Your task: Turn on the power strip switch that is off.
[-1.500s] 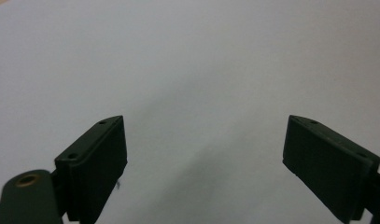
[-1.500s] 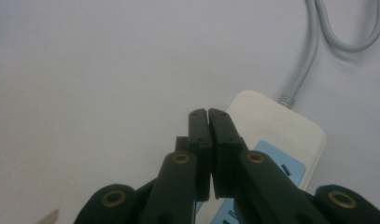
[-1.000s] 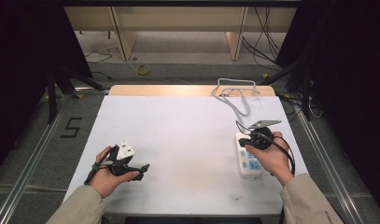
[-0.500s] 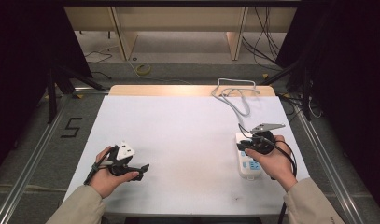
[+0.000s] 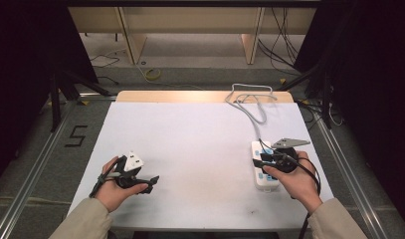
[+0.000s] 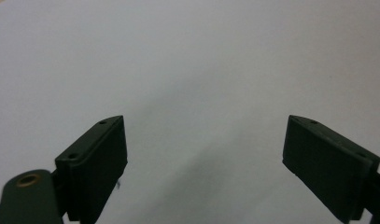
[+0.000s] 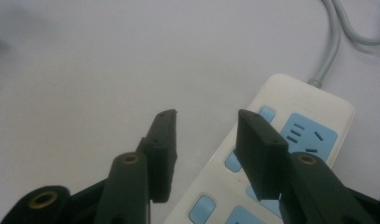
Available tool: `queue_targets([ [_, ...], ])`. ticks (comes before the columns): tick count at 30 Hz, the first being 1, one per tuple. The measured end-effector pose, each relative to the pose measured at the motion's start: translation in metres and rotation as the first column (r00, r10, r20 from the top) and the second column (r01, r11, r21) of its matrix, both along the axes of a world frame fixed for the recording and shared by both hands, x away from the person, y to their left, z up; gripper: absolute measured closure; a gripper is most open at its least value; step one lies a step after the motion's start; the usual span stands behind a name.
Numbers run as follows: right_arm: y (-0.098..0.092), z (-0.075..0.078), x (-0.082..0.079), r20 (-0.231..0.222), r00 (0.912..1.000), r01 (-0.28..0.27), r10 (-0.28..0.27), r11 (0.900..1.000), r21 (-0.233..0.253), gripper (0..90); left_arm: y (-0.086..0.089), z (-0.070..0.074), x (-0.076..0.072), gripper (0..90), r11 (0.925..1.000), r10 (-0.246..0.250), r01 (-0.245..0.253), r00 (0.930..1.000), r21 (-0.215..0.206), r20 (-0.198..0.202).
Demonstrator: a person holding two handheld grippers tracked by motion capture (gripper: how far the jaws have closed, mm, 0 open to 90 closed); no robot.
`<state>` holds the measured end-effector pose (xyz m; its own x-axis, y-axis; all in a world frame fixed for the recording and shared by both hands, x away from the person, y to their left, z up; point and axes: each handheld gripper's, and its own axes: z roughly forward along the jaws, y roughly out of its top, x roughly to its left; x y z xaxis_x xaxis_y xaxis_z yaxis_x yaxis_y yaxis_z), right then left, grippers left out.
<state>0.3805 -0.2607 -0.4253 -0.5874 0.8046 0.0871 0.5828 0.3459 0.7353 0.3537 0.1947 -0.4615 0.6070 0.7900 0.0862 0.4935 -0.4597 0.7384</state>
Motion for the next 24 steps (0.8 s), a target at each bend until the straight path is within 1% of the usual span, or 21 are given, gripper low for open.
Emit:
queue_targets([
  [2, -0.002, -0.001, -0.003, 0.011, 0.9999, 0.000, 0.000, 1.000, 0.004, 54.9, 0.000, 0.000, 0.000, 13.3, 1.0000, 0.000, 0.000, 1.0000, 0.000, 0.000],
  [4, -0.004, -0.002, -0.005, 0.024, 0.9997, -0.008, 0.008, 1.000, -0.002, 51.3, 0.000, 0.000, 0.000, 13.3, 1.0000, -0.002, 0.002, 1.0000, 0.000, 0.001],
  [7, -0.008, -0.003, -0.009, 0.037, 0.9993, 0.000, 0.000, 1.000, -0.008, 46.6, 0.000, 0.001, -0.001, 13.4, 1.0000, -0.004, 0.004, 1.0000, 0.002, 0.003],
  [13, -0.017, -0.007, -0.017, 0.073, 0.9972, -0.017, 0.015, 0.999, 0.031, 40.0, 0.001, 0.001, -0.003, 13.5, 1.0000, -0.001, 0.001, 1.0000, 0.002, 0.008],
  [17, -0.024, -0.009, -0.023, 0.103, 0.9947, -0.016, 0.010, 0.998, 0.064, 36.9, 0.002, 0.001, -0.003, 13.5, 1.0000, -0.004, 0.004, 1.0000, 0.004, 0.005],
  [20, -0.028, -0.012, -0.027, 0.111, 0.9938, -0.017, 0.009, 0.997, 0.070, 35.2, 0.002, 0.001, -0.004, 13.5, 1.0000, -0.004, 0.004, 1.0000, 0.004, 0.005],
  [24, -0.035, -0.015, -0.033, 0.106, 0.9944, -0.009, 0.001, 0.997, 0.082, 32.7, 0.003, 0.001, -0.005, 13.5, 1.0000, -0.004, 0.004, 1.0000, 0.004, 0.003],
])
